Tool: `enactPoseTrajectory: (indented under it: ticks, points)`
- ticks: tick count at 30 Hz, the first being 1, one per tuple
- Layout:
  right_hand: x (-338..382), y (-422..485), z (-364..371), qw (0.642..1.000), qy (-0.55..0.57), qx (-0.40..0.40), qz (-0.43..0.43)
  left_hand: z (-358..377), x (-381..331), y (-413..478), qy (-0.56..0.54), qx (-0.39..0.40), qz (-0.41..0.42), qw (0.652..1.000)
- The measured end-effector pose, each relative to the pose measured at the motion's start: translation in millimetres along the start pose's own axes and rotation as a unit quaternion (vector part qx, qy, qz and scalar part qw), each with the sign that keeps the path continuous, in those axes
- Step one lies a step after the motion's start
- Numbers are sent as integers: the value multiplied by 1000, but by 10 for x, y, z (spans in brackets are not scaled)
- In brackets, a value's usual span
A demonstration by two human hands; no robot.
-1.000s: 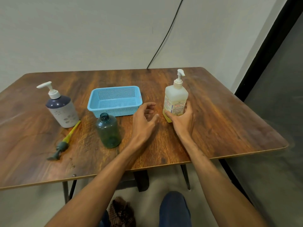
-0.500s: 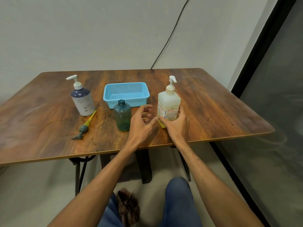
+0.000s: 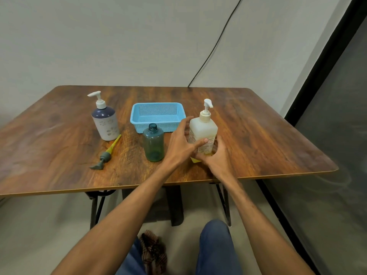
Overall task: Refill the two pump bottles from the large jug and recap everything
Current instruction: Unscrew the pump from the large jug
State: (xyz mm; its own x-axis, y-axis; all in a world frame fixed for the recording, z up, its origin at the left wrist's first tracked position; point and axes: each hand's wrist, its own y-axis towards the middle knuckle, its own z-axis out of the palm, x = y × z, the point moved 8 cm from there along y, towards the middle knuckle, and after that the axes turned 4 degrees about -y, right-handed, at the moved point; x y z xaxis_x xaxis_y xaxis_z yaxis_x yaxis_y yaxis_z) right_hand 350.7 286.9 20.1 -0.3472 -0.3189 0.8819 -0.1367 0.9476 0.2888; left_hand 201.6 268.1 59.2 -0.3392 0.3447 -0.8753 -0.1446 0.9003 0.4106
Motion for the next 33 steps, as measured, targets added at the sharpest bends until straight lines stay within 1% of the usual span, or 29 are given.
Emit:
enactPoseTrajectory:
  ticks: [2,4,7,10,15,17,19,22,27,29,31,33]
  points:
    - [20,47,-67,997,37,60,15,-8,-6,32,8,1,11,1000]
    - [91,124,-218,995,69,72,15,-15,-6,43,12,3,19,1000]
    - [332,244,-382,996,78,40,-28,-20,14,50,15,0,21,1000]
    - [579,309,-377,996,65,15,-61,-21,31,47,10,-7,20,1000]
    - [786,402,-348,993,2,-84,-78,-28,73,36,-7,-12,9,1000]
    - [833,440,-351,990,-16,-110,-82,-32,59,31,-16,-12,9,1000]
    - [853,471,-342,989,-27,-120,-83,-27,37,29,-26,-9,12,1000]
    - [823,520,-301,992,-23,-96,-82,-22,32,38,-29,-6,10,1000]
    - [771,602,-286,997,-11,6,-72,-27,46,23,-21,-6,5,1000]
    - [766,594,-276,997,8,27,-65,-26,41,11,-27,-6,6,1000]
    - [809,562,-262,997,11,6,-77,-17,34,1,-32,-4,9,999]
    - [829,548,-271,995,37,-43,-78,-20,38,-6,-31,-7,7,999]
